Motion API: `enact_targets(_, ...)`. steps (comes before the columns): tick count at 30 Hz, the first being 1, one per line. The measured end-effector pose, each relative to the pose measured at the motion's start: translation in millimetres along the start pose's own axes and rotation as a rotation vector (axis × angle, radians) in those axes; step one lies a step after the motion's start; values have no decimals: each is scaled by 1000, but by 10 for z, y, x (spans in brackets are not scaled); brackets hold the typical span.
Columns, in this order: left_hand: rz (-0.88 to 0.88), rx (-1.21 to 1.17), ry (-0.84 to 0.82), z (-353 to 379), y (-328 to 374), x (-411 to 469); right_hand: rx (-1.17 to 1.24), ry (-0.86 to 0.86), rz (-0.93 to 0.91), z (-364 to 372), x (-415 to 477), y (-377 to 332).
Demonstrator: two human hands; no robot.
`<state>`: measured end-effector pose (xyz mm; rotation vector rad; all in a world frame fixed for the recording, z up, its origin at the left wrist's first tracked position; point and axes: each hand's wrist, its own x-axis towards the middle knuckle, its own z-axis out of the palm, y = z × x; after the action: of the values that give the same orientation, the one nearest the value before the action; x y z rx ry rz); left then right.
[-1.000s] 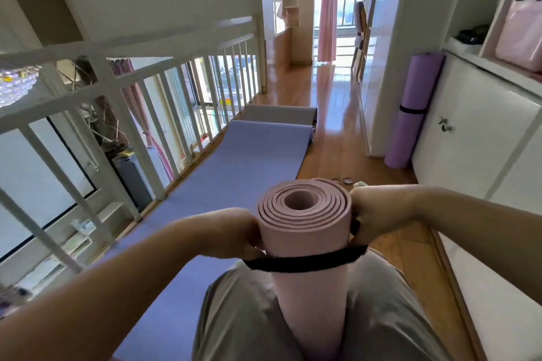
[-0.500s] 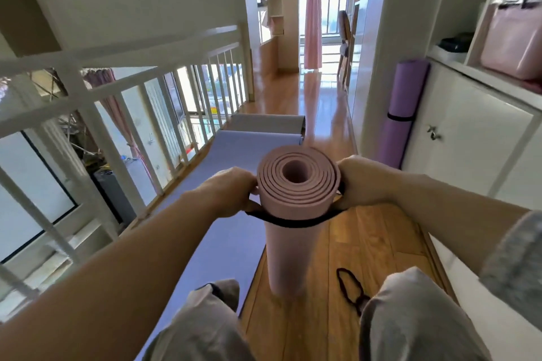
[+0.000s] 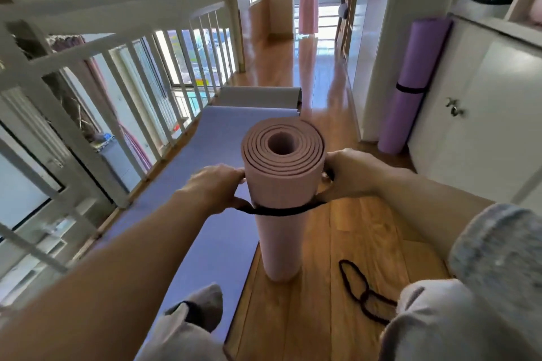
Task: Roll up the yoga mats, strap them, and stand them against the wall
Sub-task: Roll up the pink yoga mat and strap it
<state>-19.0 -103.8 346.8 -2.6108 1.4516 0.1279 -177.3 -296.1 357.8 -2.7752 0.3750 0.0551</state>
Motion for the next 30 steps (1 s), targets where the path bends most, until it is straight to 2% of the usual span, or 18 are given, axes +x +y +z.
enact_targets(7,-45,-120,-147,880,-43,331,-64,-203,118,705,385,268)
enact_targets(13,-94,-152,-182,1390,-36,639,-118,-270,175,1189,696,512)
enact_targets(21,-158,-168,-195,1359,-167,1069,-231,-326,162,1242,1129,661)
enact_targets(26,-216,-217,-230,1343,-146,1155,-497,-247,167,1413,1146,633)
enact_targets(30,-261,-170,-228,1340,-77,1119,-327,-283,167,1415,1183,591)
